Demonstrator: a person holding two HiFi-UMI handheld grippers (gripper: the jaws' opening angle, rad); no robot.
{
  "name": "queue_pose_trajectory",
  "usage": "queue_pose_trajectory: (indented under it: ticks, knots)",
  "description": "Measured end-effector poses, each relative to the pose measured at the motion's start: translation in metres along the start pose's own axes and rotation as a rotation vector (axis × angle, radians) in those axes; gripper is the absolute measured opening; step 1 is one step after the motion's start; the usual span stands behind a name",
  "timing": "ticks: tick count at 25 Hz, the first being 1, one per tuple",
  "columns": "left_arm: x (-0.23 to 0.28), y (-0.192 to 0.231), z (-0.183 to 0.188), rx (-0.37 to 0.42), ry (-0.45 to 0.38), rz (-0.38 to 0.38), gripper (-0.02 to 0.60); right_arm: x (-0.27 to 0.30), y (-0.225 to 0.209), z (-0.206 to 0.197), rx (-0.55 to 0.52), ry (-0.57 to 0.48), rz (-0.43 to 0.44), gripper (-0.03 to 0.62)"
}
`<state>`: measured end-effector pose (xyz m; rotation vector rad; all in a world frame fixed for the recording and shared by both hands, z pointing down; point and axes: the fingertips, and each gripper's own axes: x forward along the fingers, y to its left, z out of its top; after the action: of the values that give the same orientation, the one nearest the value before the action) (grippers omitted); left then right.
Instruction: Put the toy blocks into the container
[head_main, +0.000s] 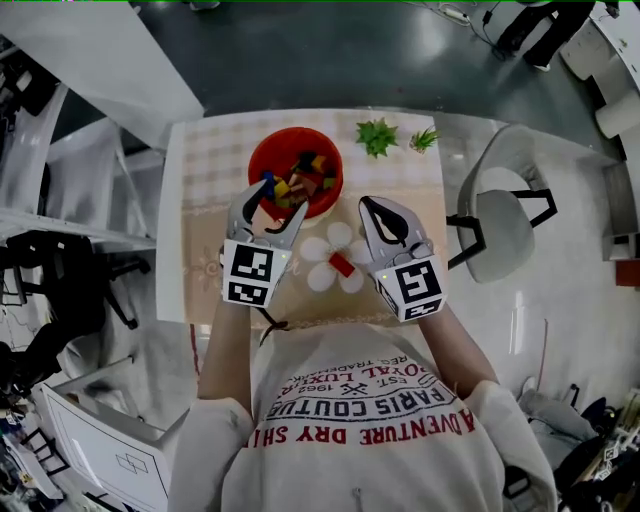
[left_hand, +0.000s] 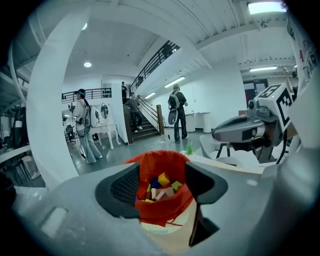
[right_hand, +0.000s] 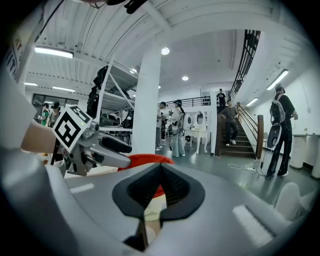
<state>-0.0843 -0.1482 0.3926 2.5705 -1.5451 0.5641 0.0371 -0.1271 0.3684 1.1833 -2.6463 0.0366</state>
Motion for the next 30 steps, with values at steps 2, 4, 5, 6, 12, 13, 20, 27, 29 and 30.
queue_pose_trajectory:
  ticks: [2, 4, 5, 6, 12, 13, 20, 27, 29, 30]
  knots:
    - [-0.01, -0.011, 0.0, -0.001, -0.028, -0.013, 0.288, -0.004, 0.002, -0.005, 0.009, 0.001, 0.004, 0.002]
    - [-0.019, -0.025, -0.005, -0.005, -0.039, -0.028, 0.288, -0.009, 0.006, -0.014, 0.023, 0.014, 0.013, 0.001]
    - [-0.022, -0.031, -0.009, -0.009, -0.039, -0.033, 0.288, -0.012, 0.009, -0.02, 0.028, 0.024, 0.02, 0.002]
    - [-0.026, -0.038, -0.013, -0.015, -0.04, -0.038, 0.288, -0.015, 0.011, -0.025, 0.031, 0.034, 0.027, 0.001]
    - [-0.036, -0.088, -0.036, -0.052, -0.034, -0.071, 0.288, -0.031, 0.017, -0.054, 0.059, 0.081, 0.066, 0.002]
    - [-0.035, -0.098, -0.046, -0.057, -0.007, -0.082, 0.288, -0.034, 0.018, -0.06, 0.066, 0.09, 0.072, 0.002]
    - [-0.022, -0.153, -0.108, -0.119, 0.141, -0.129, 0.299, -0.051, 0.021, -0.087, 0.073, 0.143, 0.12, 0.001]
    - [0.003, -0.177, -0.152, -0.133, 0.234, -0.145, 0.339, -0.058, 0.018, -0.116, 0.078, 0.187, 0.152, 0.001]
    - [0.007, -0.181, -0.164, -0.134, 0.252, -0.142, 0.35, -0.06, 0.018, -0.123, 0.077, 0.198, 0.158, 0.001]
    - [0.009, -0.181, -0.169, -0.139, 0.259, -0.137, 0.354, -0.061, 0.018, -0.126, 0.077, 0.203, 0.161, 0.002]
